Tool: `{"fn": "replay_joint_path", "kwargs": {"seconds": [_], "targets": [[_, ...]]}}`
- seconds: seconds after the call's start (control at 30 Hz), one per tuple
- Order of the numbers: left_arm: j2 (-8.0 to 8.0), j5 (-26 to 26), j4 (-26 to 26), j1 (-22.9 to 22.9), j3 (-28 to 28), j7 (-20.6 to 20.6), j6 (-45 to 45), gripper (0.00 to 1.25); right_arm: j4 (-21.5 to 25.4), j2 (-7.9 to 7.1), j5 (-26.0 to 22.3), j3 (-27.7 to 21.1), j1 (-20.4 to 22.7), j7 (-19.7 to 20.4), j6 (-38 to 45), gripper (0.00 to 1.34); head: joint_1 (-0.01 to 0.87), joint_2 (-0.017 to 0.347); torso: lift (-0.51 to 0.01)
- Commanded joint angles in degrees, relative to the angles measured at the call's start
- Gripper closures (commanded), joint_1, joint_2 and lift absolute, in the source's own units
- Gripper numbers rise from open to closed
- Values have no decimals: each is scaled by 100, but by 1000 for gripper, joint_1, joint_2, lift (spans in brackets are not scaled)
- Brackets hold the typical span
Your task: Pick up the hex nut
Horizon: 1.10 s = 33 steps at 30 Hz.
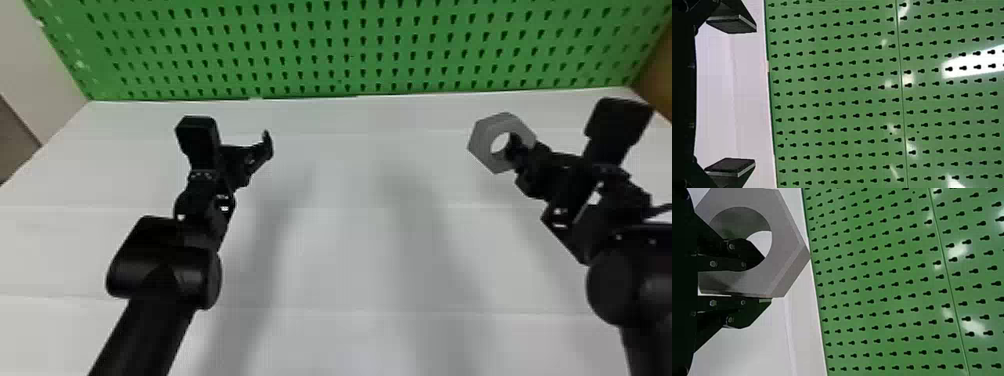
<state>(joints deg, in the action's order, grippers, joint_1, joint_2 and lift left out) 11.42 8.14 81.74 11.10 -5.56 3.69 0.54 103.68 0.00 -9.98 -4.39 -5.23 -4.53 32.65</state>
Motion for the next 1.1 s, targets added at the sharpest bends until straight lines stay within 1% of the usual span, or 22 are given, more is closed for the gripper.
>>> {"fn": "replay_joint_path", "kwargs": {"seconds": [0.0, 0.1, 0.33, 0.57, 0.77, 1.07], "targets": [[-9, 21, 0, -2, -15, 18, -1, 88, -199, 5, 32, -18, 189, 66, -752, 1062, 785, 149, -88], [-9, 21, 0, -2, -24, 27, -1, 88, -331, 5, 58, -10, 277, 189, -1244, 1062, 785, 150, -88], [-9, 30, 0, -2, -42, 35, -1, 88, -691, 5, 260, 61, 453, 321, -2342, 1064, 785, 149, -88], [-9, 56, 0, -2, -51, 44, -1, 88, -946, 5, 366, 157, 559, 330, -2958, 1065, 785, 149, -88], [-9, 83, 0, -20, -51, 44, -19, 88, -955, 5, 410, 228, 611, 338, -3204, 1065, 785, 149, -88], [-61, 83, 0, -20, -33, 53, -54, 88, -1008, 5, 454, 263, 690, 409, -3371, 1065, 785, 149, -88]]}}
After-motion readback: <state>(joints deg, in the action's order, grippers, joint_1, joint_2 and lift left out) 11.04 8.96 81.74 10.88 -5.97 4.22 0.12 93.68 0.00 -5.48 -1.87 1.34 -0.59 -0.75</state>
